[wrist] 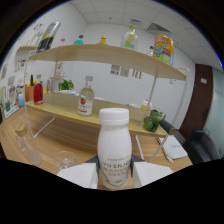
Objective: Make me a cup of Mount Fuji.
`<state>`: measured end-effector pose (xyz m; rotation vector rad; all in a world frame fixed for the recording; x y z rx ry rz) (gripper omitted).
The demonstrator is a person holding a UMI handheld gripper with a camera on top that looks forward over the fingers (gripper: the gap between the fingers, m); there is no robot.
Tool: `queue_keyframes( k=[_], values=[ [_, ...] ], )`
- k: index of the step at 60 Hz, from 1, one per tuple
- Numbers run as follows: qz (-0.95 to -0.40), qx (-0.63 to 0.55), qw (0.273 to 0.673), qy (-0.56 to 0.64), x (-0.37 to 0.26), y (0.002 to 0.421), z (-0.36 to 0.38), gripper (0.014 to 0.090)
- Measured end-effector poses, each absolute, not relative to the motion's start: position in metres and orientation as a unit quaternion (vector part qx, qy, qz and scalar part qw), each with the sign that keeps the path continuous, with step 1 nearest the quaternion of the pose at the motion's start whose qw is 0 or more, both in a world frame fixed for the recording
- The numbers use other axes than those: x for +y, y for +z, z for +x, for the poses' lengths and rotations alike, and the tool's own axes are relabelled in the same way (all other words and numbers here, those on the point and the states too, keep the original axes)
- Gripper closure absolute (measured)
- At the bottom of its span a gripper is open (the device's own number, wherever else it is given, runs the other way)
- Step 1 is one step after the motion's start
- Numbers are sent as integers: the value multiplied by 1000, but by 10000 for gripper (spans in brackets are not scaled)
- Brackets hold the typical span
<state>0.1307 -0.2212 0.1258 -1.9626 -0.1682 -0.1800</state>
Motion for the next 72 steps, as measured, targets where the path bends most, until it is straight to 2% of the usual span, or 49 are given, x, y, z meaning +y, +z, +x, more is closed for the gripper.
queue_keyframes(
  k=[14, 27, 40, 53, 63, 72],
  values=[
    [-785, -302, 487, -237, -216, 109, 129, 566],
    [-669, -486, 418, -376, -207, 115, 126, 568],
    [-564, -586, 336, -475, -201, 126, 132, 566],
    [-485, -644, 283, -520, -195, 130, 127, 567],
    [-489, -646, 281, -515, -198, 128, 127, 565],
    [-549, -590, 346, -481, -200, 146, 124, 566]
  ],
)
